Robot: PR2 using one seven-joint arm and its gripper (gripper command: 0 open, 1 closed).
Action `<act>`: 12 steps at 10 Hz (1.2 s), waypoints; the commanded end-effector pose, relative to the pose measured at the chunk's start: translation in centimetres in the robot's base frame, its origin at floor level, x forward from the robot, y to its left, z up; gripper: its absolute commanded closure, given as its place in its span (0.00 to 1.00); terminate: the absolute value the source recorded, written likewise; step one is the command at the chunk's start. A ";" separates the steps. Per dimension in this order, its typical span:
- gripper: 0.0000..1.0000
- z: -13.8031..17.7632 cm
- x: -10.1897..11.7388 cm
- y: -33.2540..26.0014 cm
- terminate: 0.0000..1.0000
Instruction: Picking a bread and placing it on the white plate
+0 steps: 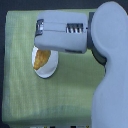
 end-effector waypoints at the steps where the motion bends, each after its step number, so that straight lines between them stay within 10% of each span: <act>1: 0.00 -0.6 0.2 0.4 0.00; 9: 0.00 0.2 -0.4 -1.8 0.00; 12: 0.00 9.6 2.9 -6.4 0.00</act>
